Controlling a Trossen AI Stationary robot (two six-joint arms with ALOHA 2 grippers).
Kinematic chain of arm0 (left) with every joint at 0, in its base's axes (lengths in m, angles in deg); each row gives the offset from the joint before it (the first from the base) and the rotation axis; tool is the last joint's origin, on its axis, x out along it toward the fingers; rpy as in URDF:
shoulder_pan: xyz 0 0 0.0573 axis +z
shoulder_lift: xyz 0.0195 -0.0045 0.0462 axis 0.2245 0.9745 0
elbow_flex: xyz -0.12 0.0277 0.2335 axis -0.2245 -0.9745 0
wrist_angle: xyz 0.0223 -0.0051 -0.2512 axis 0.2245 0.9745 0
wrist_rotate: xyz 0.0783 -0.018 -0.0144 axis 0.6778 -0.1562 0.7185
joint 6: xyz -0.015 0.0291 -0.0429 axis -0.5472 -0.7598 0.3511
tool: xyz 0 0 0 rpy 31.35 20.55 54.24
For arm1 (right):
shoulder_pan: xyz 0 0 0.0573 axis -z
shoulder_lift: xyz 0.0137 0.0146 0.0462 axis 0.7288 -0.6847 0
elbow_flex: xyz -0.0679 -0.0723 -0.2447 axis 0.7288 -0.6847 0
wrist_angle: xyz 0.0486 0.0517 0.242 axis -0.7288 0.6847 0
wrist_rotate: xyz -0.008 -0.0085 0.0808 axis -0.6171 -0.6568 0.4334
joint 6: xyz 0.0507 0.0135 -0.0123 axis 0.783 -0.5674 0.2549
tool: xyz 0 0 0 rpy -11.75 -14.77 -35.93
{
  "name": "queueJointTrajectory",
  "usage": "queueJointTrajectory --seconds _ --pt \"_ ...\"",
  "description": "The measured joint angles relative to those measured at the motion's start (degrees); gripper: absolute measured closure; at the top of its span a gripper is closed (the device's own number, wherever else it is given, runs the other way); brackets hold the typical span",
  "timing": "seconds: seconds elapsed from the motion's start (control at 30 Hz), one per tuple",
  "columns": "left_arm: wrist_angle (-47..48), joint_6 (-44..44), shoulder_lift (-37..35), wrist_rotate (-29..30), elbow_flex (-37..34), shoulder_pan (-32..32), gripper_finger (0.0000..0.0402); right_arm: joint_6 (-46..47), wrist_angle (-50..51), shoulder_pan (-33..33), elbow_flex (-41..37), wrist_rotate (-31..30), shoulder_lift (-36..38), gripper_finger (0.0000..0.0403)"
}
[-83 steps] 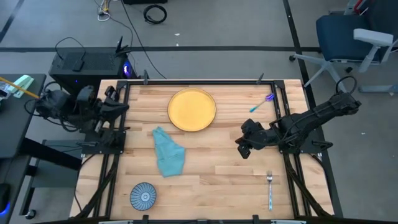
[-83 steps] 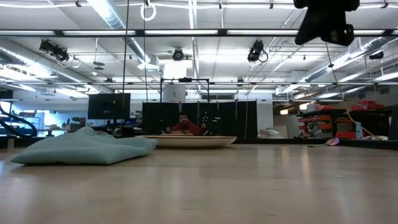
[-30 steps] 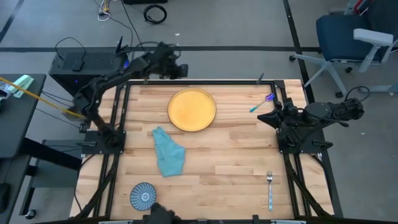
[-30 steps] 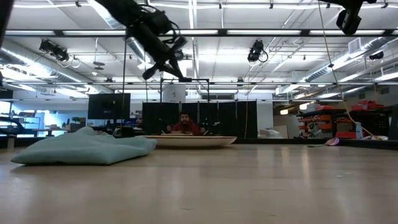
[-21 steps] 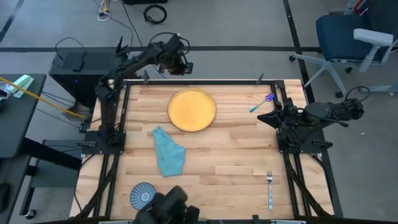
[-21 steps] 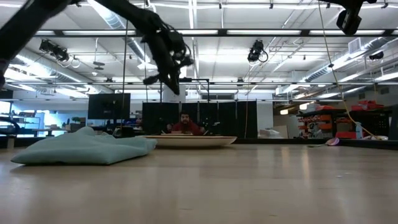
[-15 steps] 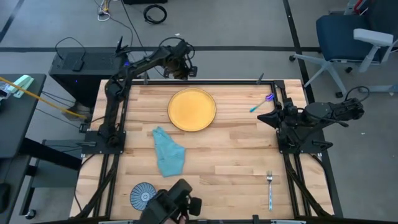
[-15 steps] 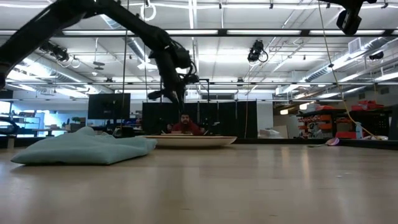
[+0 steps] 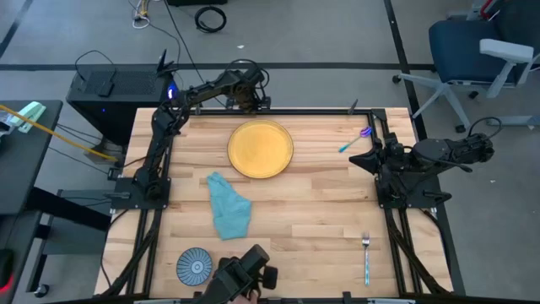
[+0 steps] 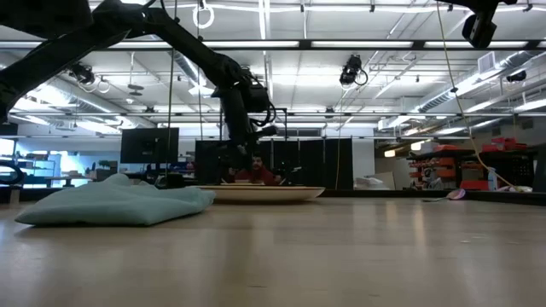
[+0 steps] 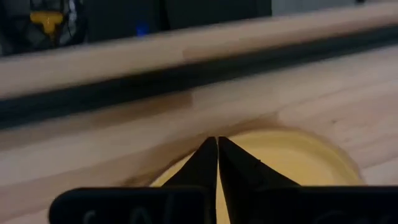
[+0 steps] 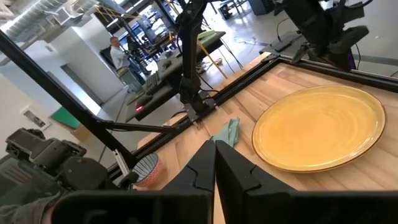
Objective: Set table place
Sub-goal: Move the yellow plate to the middle of the table
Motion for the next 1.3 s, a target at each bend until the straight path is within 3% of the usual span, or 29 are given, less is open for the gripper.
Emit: queueJointTrajectory --seconds 0.43,0.63,0.9,1.3 --pt "0.17 3.48 0.36 1.81 -0.02 -0.22 0.0394 -0.04 0.07 0.0 0.02 -0.02 -0.02 0.0386" --pt "0.66 6.18 1.97 -0.43 -0.04 -1.55 0.0378 -0.04 0.19 0.0 0.02 -0.02 -0.02 0.0386" --pt "0.23 6.41 4.06 -1.39 -0.02 -2.15 0.0396 -0.04 0.7 -0.01 0.04 -0.02 -0.04 0.0386" --pt "-2.1 7.18 4.35 -3.24 3.08 -2.08 0.0375 -0.04 1.37 -0.01 0.04 -0.01 -0.07 0.0386"
